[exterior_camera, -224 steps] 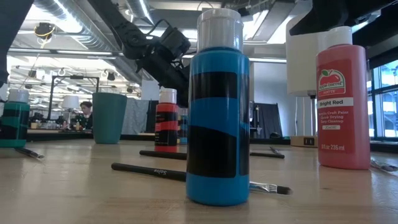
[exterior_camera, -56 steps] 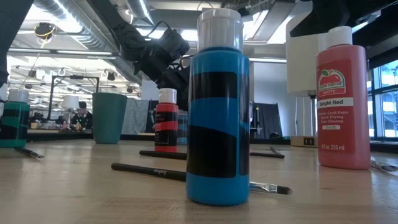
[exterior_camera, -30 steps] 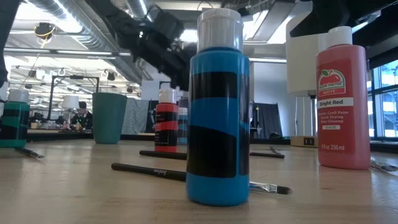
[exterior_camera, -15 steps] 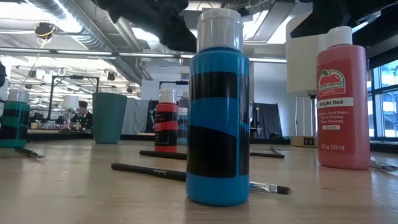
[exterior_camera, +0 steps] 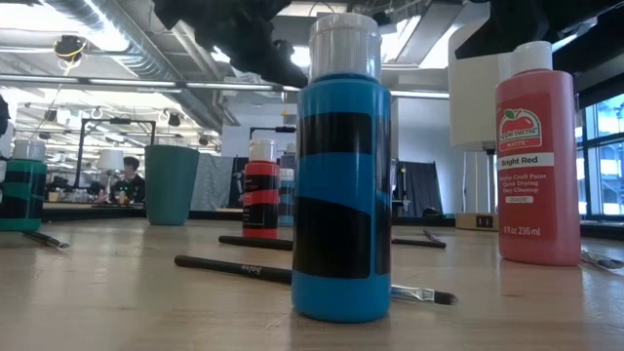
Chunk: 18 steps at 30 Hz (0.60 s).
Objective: Pick & Place Paint Supplies
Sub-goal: Put the silver paint brush into the green cup
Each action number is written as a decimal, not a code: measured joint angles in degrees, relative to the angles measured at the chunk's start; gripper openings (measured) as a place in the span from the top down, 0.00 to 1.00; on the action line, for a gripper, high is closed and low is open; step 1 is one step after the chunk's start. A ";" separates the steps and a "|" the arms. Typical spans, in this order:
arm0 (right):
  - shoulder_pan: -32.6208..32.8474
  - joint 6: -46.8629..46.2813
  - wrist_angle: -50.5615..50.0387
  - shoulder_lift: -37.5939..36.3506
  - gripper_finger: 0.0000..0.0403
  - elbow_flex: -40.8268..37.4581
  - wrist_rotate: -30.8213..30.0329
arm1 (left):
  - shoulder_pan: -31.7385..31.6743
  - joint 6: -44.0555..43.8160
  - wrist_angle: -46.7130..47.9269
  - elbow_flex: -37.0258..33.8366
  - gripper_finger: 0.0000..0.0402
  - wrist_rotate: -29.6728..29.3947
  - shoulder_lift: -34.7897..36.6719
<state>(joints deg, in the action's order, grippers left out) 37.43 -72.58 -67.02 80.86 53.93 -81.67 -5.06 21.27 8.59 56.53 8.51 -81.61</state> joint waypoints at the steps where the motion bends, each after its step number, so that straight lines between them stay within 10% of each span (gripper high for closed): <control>1: -0.01 0.00 0.01 0.01 0.49 0.00 -0.04 | 0.11 0.77 -0.26 0.07 0.54 -0.06 -0.31; 18: -0.02 0.00 0.52 0.00 0.49 0.00 -0.19 | -1.95 6.29 24.15 20.93 0.54 -1.64 -18.89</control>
<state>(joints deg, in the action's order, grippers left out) 37.41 -72.58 -66.50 80.86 53.93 -81.87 -7.01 27.56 32.75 77.46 6.87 -100.50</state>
